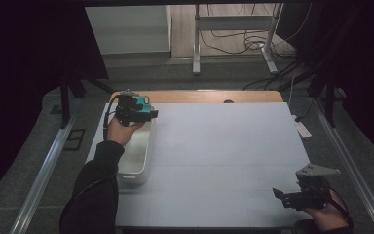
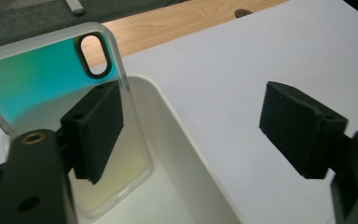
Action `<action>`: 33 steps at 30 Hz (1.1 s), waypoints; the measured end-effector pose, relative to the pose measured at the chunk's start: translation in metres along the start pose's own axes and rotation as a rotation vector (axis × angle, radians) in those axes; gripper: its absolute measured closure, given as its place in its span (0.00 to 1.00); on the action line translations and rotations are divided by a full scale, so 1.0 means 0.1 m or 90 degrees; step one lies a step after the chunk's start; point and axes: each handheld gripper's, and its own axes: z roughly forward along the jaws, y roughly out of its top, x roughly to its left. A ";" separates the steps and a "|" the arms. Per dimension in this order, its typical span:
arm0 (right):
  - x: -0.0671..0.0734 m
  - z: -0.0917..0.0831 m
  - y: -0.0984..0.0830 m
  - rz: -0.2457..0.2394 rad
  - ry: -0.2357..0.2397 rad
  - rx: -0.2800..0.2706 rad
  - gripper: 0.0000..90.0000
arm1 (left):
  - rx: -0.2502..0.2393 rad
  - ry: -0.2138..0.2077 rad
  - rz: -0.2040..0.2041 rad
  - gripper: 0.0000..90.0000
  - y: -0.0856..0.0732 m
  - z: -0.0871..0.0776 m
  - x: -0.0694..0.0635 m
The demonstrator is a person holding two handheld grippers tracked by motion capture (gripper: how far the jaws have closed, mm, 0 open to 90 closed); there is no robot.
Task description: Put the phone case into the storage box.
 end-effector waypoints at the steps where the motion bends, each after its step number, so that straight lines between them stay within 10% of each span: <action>1: 0.00 0.00 0.00 0.000 0.000 0.000 0.01 | 0.000 0.000 0.000 0.21 0.00 0.00 0.00; 33: 0.00 0.00 0.00 0.000 0.000 -0.002 0.01 | -0.039 -0.020 0.058 0.03 -0.11 -0.26 -0.19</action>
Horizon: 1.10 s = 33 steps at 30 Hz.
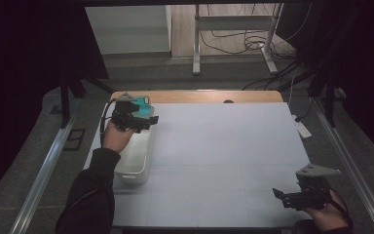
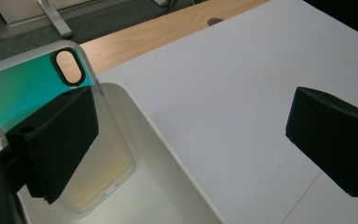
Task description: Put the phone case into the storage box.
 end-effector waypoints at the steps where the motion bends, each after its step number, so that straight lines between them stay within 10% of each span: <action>1: 0.00 0.00 0.00 0.000 0.000 0.000 0.01 | 0.000 0.000 0.000 0.03 0.00 0.00 0.00; 33: 0.00 0.00 0.00 0.001 0.000 -0.001 0.00 | -0.015 0.009 0.031 0.00 -0.26 -0.08 -0.14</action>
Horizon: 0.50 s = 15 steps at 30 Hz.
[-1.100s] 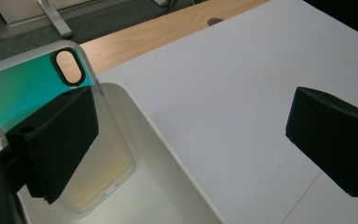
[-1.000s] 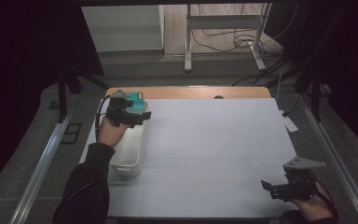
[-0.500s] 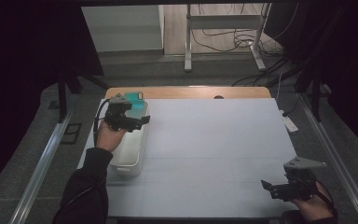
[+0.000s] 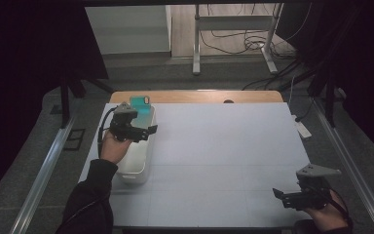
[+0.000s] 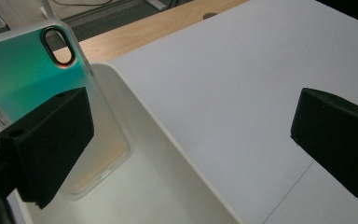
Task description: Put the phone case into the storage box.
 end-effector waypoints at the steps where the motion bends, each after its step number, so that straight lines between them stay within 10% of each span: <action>1: 0.00 0.00 0.00 0.000 0.000 -0.001 0.00 | 0.000 0.000 0.000 0.00 0.00 -0.01 0.00; 15: 0.00 0.00 0.00 -0.001 0.002 -0.002 0.00 | -0.021 0.018 -0.019 0.00 -0.09 -0.16 -0.05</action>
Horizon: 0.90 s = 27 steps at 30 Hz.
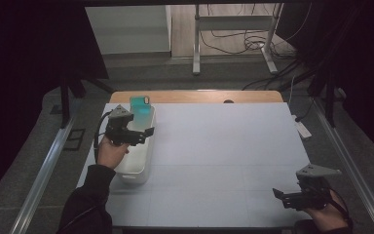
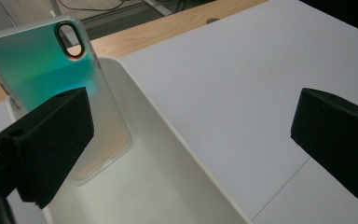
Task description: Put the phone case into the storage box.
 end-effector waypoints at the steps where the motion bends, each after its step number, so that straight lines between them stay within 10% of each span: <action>1: 0.00 0.00 0.00 0.000 0.000 0.000 0.00 | -0.003 0.001 0.001 0.00 -0.01 -0.01 0.00; 27: 0.01 0.00 0.00 -0.007 0.001 -0.001 0.00 | -0.019 -0.001 0.018 0.00 -0.12 -0.21 -0.18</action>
